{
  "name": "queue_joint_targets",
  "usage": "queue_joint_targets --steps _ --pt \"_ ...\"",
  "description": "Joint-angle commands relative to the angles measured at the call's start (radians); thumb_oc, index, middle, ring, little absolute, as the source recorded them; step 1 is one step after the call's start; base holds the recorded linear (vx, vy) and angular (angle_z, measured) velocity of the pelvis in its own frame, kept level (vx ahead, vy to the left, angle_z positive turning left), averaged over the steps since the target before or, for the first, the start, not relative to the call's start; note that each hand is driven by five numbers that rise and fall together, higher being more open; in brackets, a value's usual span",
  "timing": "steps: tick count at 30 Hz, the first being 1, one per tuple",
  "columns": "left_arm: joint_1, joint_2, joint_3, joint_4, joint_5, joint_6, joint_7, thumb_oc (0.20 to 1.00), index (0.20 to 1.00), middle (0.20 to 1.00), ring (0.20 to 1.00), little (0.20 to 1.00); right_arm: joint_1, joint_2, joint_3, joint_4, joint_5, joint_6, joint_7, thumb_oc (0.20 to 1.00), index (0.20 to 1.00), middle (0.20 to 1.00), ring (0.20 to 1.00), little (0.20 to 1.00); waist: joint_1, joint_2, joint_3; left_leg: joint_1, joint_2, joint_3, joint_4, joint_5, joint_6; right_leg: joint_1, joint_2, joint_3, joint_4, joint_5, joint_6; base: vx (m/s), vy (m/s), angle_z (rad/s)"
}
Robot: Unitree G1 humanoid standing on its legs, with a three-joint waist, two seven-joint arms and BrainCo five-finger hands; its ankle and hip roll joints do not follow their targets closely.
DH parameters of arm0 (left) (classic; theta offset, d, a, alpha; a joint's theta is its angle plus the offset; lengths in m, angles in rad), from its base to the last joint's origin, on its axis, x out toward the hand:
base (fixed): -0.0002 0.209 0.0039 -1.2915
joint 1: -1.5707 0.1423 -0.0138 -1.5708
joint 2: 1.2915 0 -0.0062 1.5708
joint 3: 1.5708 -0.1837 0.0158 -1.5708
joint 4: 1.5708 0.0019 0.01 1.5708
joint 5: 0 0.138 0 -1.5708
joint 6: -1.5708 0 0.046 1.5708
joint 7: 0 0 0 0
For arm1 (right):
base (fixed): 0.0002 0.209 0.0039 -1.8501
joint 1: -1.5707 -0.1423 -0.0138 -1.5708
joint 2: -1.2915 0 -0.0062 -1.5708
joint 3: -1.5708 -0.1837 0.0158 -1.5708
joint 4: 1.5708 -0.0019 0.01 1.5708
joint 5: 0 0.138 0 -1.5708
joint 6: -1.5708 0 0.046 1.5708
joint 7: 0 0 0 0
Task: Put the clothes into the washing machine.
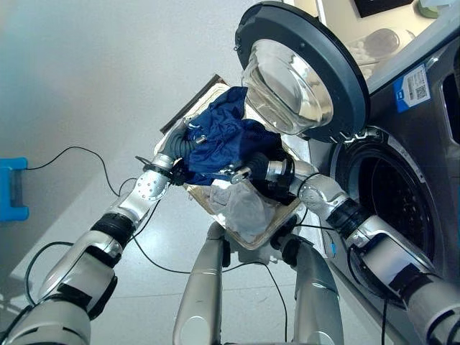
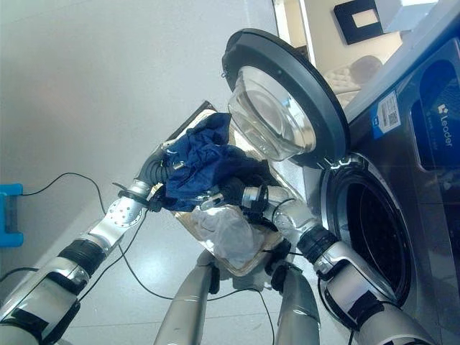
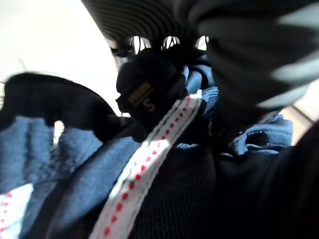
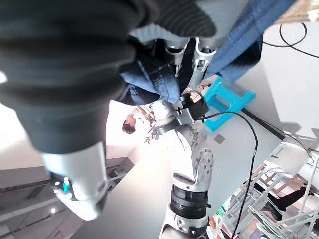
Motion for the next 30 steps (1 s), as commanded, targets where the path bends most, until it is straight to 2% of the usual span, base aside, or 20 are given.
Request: queue_joint_targets --steps 1,4,5,7,11,13,15,19,21,22,23,30 --pt "-0.046 -0.074 0.011 -0.070 -0.087 -0.092 -0.015 0.200 0.200 0.200 0.200 0.200 -0.003 0.017 -0.015 -0.052 0.043 -0.008 -0.004 1.000 1.000 1.000 1.000 1.000 0.003 0.030 -0.027 -0.013 -0.063 0.058 0.051 -0.108 -0.019 0.002 0.060 0.020 -0.107 0.085 0.106 0.00 0.000 0.00" --pt "-0.048 -0.092 0.015 -0.082 -0.155 -0.107 -0.060 0.200 0.200 0.200 0.200 0.200 -0.012 0.020 -0.016 -0.003 0.044 -0.017 -0.022 1.000 1.000 1.000 1.000 1.000 0.006 0.030 -0.027 -0.014 -0.065 0.054 0.052 -0.107 -0.020 0.004 0.060 0.018 -0.110 0.087 0.106 -0.02 -0.002 0.00" --pt "-0.061 -0.097 0.019 -0.088 -0.172 -0.104 -0.075 0.200 0.200 0.200 0.200 0.200 -0.028 0.019 -0.019 0.016 0.038 -0.021 -0.029 1.000 1.000 1.000 1.000 1.000 0.007 0.032 -0.027 -0.040 -0.063 0.053 0.050 -0.083 -0.014 -0.016 0.061 0.007 -0.120 0.113 0.094 -0.06 -0.001 0.01" --pt "-0.067 -0.109 0.021 -0.095 -0.218 -0.109 -0.103 0.200 0.200 0.200 0.200 0.200 -0.037 0.020 -0.025 0.057 0.035 -0.029 -0.049 1.000 1.000 1.000 1.000 1.000 0.008 0.033 -0.027 -0.044 -0.064 0.051 0.053 -0.083 -0.014 -0.018 0.061 0.006 -0.119 0.115 0.094 -0.03 0.003 0.01" --pt "-0.061 -0.153 0.037 -0.124 -0.303 -0.106 -0.168 0.200 0.200 0.200 0.200 0.200 -0.048 0.025 -0.056 0.170 0.010 -0.061 -0.151 1.000 1.000 1.000 1.000 1.000 0.011 0.035 -0.027 -0.047 -0.067 0.046 0.055 -0.085 -0.011 -0.020 0.062 0.006 -0.118 0.116 0.094 0.00 -0.006 0.02" --pt "-0.053 -0.185 0.041 -0.144 -0.320 -0.109 -0.191 0.200 0.200 0.200 0.200 0.200 -0.059 0.021 -0.071 0.256 -0.057 -0.108 -0.267 1.000 1.000 1.000 1.000 1.000 0.014 0.036 -0.027 -0.050 -0.070 0.041 0.051 -0.084 -0.007 -0.022 0.065 0.005 -0.124 0.119 0.093 0.00 0.000 0.00" --pt "-0.048 -0.197 0.042 -0.153 -0.316 -0.112 -0.191 0.200 0.200 0.200 0.200 0.200 -0.060 0.017 -0.080 0.292 -0.108 -0.133 -0.322 1.000 1.000 1.000 1.000 1.000 0.015 0.037 -0.027 -0.052 -0.072 0.040 0.051 -0.083 -0.006 -0.022 0.066 0.004 -0.126 0.120 0.092 0.00 0.000 0.00" --pt "-0.039 -0.203 0.043 -0.174 -0.302 -0.104 -0.186 0.200 0.200 0.200 0.200 0.200 -0.061 0.007 -0.081 0.313 -0.163 -0.145 -0.360 1.000 1.000 1.000 1.000 1.000 0.016 0.038 -0.027 -0.053 -0.075 0.035 0.051 -0.084 -0.004 -0.024 0.068 0.004 -0.125 0.121 0.092 0.00 0.000 0.00" --pt "-0.023 -0.200 0.046 -0.193 -0.300 -0.092 -0.185 0.200 0.200 0.200 0.200 0.200 -0.044 -0.019 -0.080 0.298 -0.242 -0.152 -0.462 1.000 1.000 1.000 1.000 1.000 0.013 0.036 -0.027 -0.052 -0.076 0.036 0.050 -0.084 -0.002 -0.027 0.069 0.006 -0.119 0.122 0.093 0.00 0.000 0.00" --pt "-0.023 -0.200 0.047 -0.193 -0.300 -0.092 -0.185 0.200 0.200 0.200 0.200 0.200 -0.044 -0.020 -0.080 0.297 -0.245 -0.152 -0.466 1.000 1.000 1.000 1.000 1.000 0.013 0.036 -0.027 -0.052 -0.076 0.036 0.050 -0.084 -0.002 -0.027 0.069 0.006 -0.119 0.122 0.093 0.01 -0.020 0.03" --pt "-0.016 -0.202 0.056 -0.198 -0.321 -0.092 -0.201 0.200 0.200 0.200 0.200 0.200 -0.040 -0.031 -0.081 0.296 -0.285 -0.148 -0.541 1.000 1.000 1.000 1.000 1.000 0.010 0.036 -0.027 -0.049 -0.075 0.035 0.047 -0.084 0.000 -0.028 0.071 0.010 -0.119 0.124 0.094 0.00 0.000 0.00" --pt "0.011 -0.234 0.091 -0.240 -0.380 -0.086 -0.263 0.200 0.200 0.200 0.200 0.200 -0.028 -0.016 -0.106 0.287 -0.323 -0.171 -0.660 1.000 1.000 1.000 1.000 1.000 0.006 0.044 -0.027 -0.052 -0.079 0.034 0.046 -0.090 0.004 -0.038 0.075 0.022 -0.118 0.125 0.097 0.00 -0.001 0.01"
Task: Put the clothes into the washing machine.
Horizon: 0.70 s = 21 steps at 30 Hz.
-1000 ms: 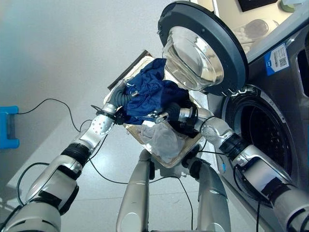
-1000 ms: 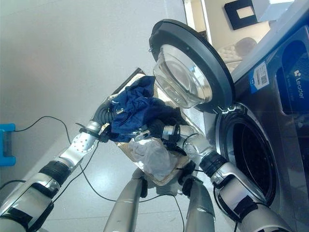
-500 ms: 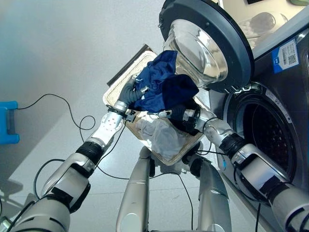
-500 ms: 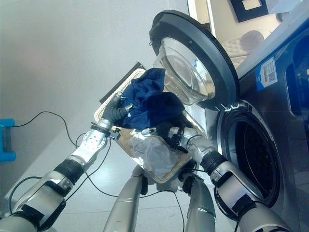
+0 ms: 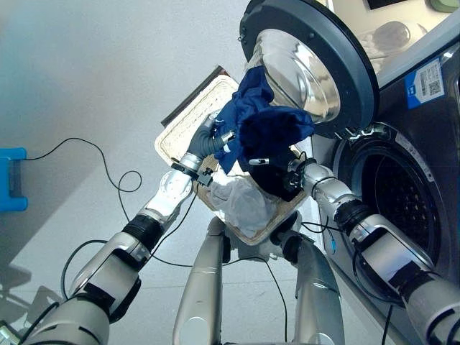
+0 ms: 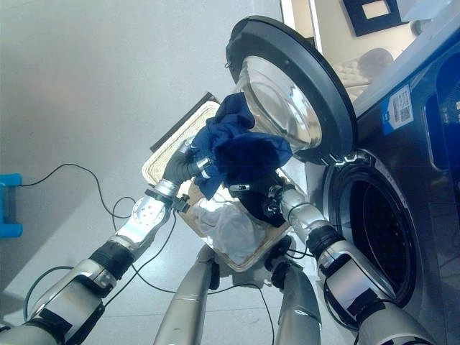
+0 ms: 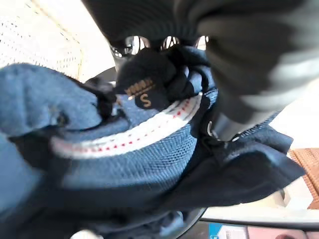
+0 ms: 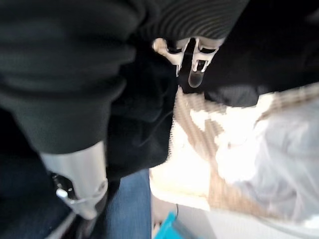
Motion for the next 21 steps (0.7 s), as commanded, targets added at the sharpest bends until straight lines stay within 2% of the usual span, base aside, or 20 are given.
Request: queue_joint_targets --steps 1,7,9,12,21 --pt "-0.004 -0.066 0.063 -0.120 -0.055 -0.061 -0.041 0.200 0.200 0.200 0.200 0.200 -0.003 -0.003 -0.049 -0.056 -0.027 -0.073 -0.064 1.000 1.000 1.000 1.000 1.000 0.006 0.045 -0.027 -0.002 -0.079 0.052 0.041 -0.104 0.003 -0.002 0.074 0.037 -0.127 0.121 0.104 0.00 0.000 0.00" --pt "0.013 -0.090 0.068 -0.156 -0.079 -0.025 -0.089 0.200 0.200 0.200 0.200 0.200 -0.019 0.017 -0.059 -0.081 -0.010 -0.090 -0.080 1.000 1.000 1.000 1.000 1.000 0.009 0.052 -0.027 -0.003 -0.082 0.052 0.040 -0.105 0.005 -0.004 0.073 0.037 -0.128 0.123 0.106 0.00 0.000 0.00" --pt "0.018 -0.110 0.066 -0.164 -0.141 0.025 -0.129 0.200 0.200 0.200 0.200 0.200 -0.032 0.042 -0.062 -0.107 0.057 -0.091 -0.050 1.000 1.000 1.000 1.000 1.000 0.009 0.053 -0.027 0.001 -0.084 0.051 0.042 -0.106 0.007 -0.002 0.073 0.041 -0.124 0.124 0.107 0.00 0.000 0.00" --pt "0.018 -0.122 0.065 -0.155 -0.204 0.058 -0.164 0.200 0.200 0.200 0.200 0.200 -0.038 0.062 -0.069 -0.127 0.114 -0.093 -0.026 1.000 1.000 1.000 1.000 1.000 0.007 0.052 -0.027 0.007 -0.084 0.052 0.046 -0.106 0.007 0.001 0.075 0.046 -0.116 0.122 0.106 0.00 0.000 0.00" --pt "-0.003 -0.156 0.017 -0.112 -0.238 0.122 -0.244 0.200 0.200 0.200 0.200 0.200 -0.072 0.112 -0.072 -0.168 0.213 -0.084 0.038 1.000 1.000 1.000 1.000 1.000 0.004 0.049 -0.027 0.013 -0.081 0.056 0.046 -0.102 0.011 0.005 0.074 0.046 -0.115 0.130 0.108 0.00 0.000 0.00"
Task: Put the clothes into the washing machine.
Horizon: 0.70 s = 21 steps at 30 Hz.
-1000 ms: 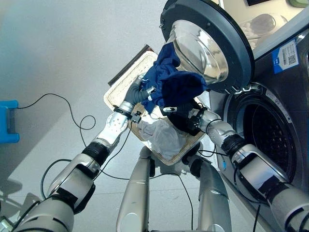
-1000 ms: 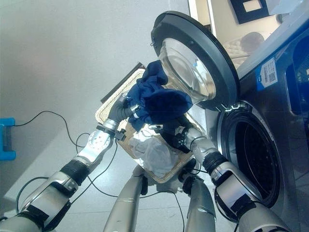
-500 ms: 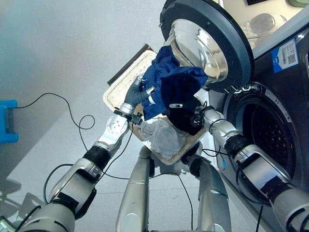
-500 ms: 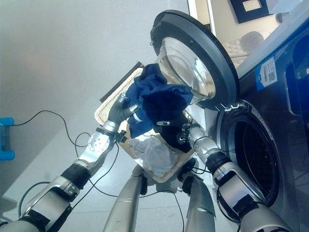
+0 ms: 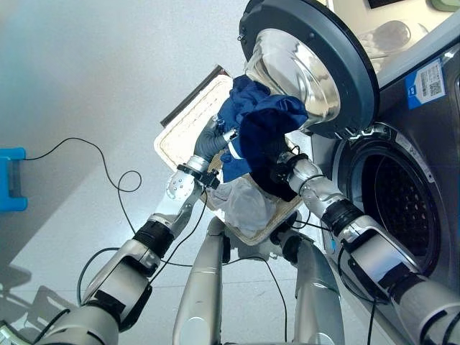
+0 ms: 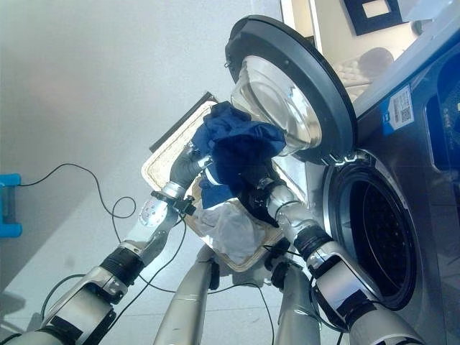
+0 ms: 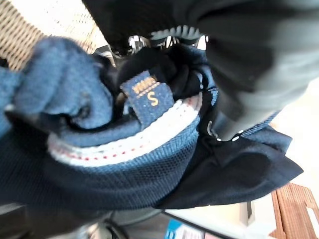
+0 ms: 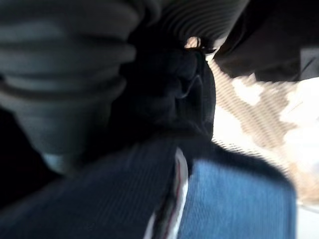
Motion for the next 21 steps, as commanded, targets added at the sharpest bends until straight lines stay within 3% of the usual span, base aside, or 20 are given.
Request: queue_joint_targets --steps 1,7,8,15,16,18,19,21 --pt "-0.038 -0.075 -0.025 -0.038 -0.010 0.010 -0.056 0.200 0.200 0.200 0.200 0.200 -0.068 0.023 -0.007 -0.086 0.066 -0.046 0.062 1.000 1.000 1.000 1.000 1.000 0.000 0.048 -0.027 0.013 -0.081 0.060 0.038 -0.102 0.011 0.001 0.073 0.046 -0.119 0.131 0.109 0.00 0.000 0.00" --pt "-0.041 -0.083 -0.051 -0.032 -0.034 0.015 -0.072 0.200 0.200 0.200 0.200 0.200 -0.074 0.045 0.006 -0.122 0.220 -0.003 0.182 1.000 1.000 1.000 1.000 1.000 0.000 0.047 -0.027 0.021 -0.081 0.064 0.037 -0.103 0.013 0.012 0.072 0.043 -0.127 0.132 0.107 0.00 0.000 0.00" --pt "-0.037 -0.087 -0.057 -0.026 -0.043 0.016 -0.092 0.200 0.200 0.200 0.200 0.200 -0.073 0.061 -0.001 -0.135 0.310 0.016 0.265 1.000 1.000 1.000 1.000 1.000 0.000 0.046 -0.027 0.025 -0.083 0.062 0.040 -0.105 0.013 0.017 0.072 0.043 -0.126 0.130 0.107 0.00 0.000 0.00" --pt "-0.046 -0.103 -0.082 -0.015 -0.021 0.035 -0.079 0.200 0.200 0.200 0.200 0.200 -0.058 0.101 -0.004 -0.179 0.407 0.061 0.418 1.000 1.000 1.000 1.000 1.000 -0.003 0.042 -0.027 0.027 -0.081 0.070 0.042 -0.104 0.014 0.020 0.068 0.039 -0.126 0.133 0.111 0.00 0.000 0.00" --pt "-0.047 -0.103 -0.083 -0.010 -0.022 0.033 -0.081 0.200 0.200 0.200 0.200 0.200 -0.057 0.102 -0.003 -0.181 0.411 0.062 0.421 0.947 0.947 0.947 0.947 0.947 -0.004 0.041 -0.027 0.026 -0.080 0.071 0.043 -0.104 0.014 0.019 0.068 0.039 -0.125 0.133 0.111 0.00 0.000 0.00" --pt "-0.047 -0.103 -0.083 -0.010 -0.022 0.033 -0.081 0.200 0.200 0.200 0.200 0.200 -0.057 0.102 -0.003 -0.181 0.411 0.062 0.421 0.947 0.947 0.947 0.947 0.947 -0.004 0.041 -0.027 0.026 -0.080 0.071 0.043 -0.104 0.014 0.019 0.068 0.039 -0.125 0.133 0.111 0.00 0.000 0.00" --pt "-0.048 -0.102 -0.084 -0.006 -0.024 0.034 -0.081 0.200 0.200 0.200 0.200 0.200 -0.056 0.102 -0.002 -0.182 0.416 0.060 0.424 0.812 0.812 0.812 0.812 0.812 -0.005 0.041 -0.027 0.026 -0.080 0.072 0.043 -0.105 0.014 0.019 0.067 0.039 -0.124 0.134 0.111 0.00 0.000 0.00" --pt "-0.048 -0.102 -0.084 -0.006 -0.024 0.034 -0.081 0.200 0.200 0.200 0.200 0.200 -0.056 0.102 -0.002 -0.182 0.416 0.060 0.424 0.812 0.812 0.812 0.812 0.812 -0.005 0.041 -0.027 0.026 -0.080 0.072 0.043 -0.105 0.014 0.019 0.067 0.039 -0.124 0.134 0.111 0.00 0.000 0.00"
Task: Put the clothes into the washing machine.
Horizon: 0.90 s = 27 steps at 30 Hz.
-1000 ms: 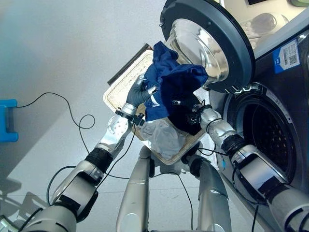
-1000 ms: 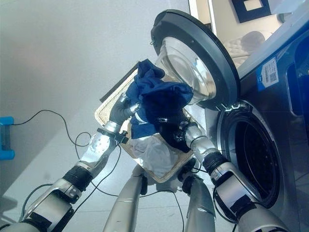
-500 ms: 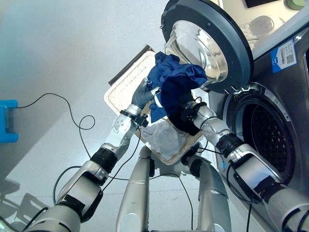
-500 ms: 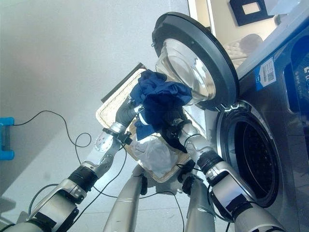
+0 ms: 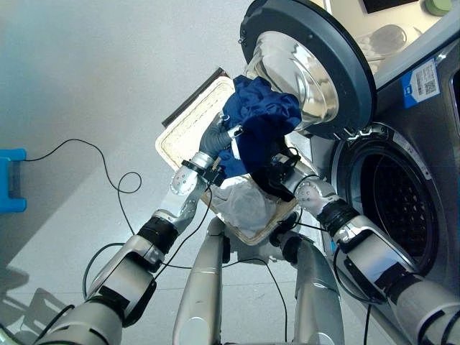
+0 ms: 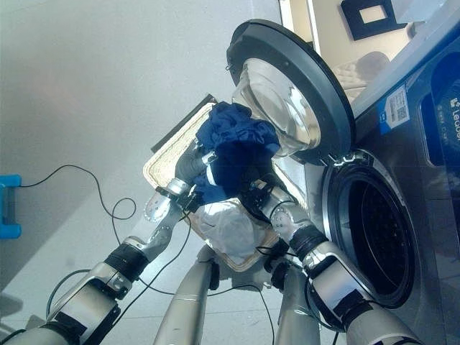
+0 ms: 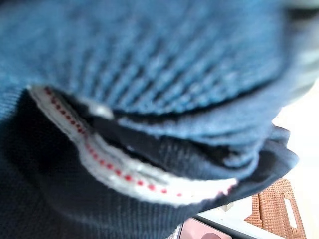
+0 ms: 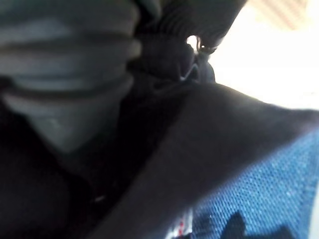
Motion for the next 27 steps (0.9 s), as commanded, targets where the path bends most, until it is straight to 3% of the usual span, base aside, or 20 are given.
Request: queue_joint_targets --steps 1,14,25,26,27 --pt "-0.012 -0.092 -0.081 0.009 0.035 0.010 -0.023 0.200 0.200 0.200 0.200 0.200 -0.064 0.088 -0.016 -0.166 0.104 -0.049 0.104 0.200 0.200 0.200 0.200 0.200 -0.007 0.038 -0.027 0.025 -0.076 0.078 0.033 -0.107 0.013 0.014 0.067 0.037 -0.130 0.130 0.115 0.00 0.000 0.00" --pt "-0.033 -0.121 -0.093 0.087 0.092 0.027 0.006 0.200 0.200 0.200 0.200 0.200 -0.062 0.099 -0.034 -0.090 0.157 -0.118 0.049 0.200 0.200 0.200 0.200 0.200 -0.033 0.031 -0.027 0.014 -0.065 0.115 0.040 -0.115 0.010 0.004 0.069 0.048 -0.163 0.150 0.121 0.00 0.013 -0.05" --pt "-0.039 -0.116 -0.063 0.133 0.158 0.042 -0.019 0.200 0.200 0.200 0.200 0.200 -0.023 0.095 -0.081 -0.035 0.242 -0.176 0.074 0.200 0.200 0.200 0.200 0.200 -0.076 0.024 -0.027 0.021 -0.059 0.164 0.043 -0.132 0.002 0.010 0.085 0.088 -0.233 0.186 0.137 -0.02 0.055 -0.22" --pt "-0.038 -0.115 -0.065 0.136 0.172 0.050 -0.015 0.282 0.282 0.282 0.282 0.282 -0.017 0.097 -0.088 -0.034 0.254 -0.187 0.071 0.200 0.200 0.200 0.200 0.200 -0.082 0.022 -0.027 0.023 -0.059 0.167 0.040 -0.133 0.001 0.011 0.088 0.093 -0.245 0.193 0.140 -0.02 0.057 -0.26" --pt "-0.037 -0.115 -0.065 0.138 0.182 0.052 -0.010 0.464 0.464 0.464 0.464 0.464 -0.012 0.099 -0.091 -0.035 0.253 -0.187 0.070 0.200 0.200 0.200 0.200 0.200 -0.085 0.021 -0.027 0.024 -0.059 0.170 0.038 -0.133 0.000 0.012 0.090 0.096 -0.251 0.196 0.141 -0.04 0.117 -0.32"
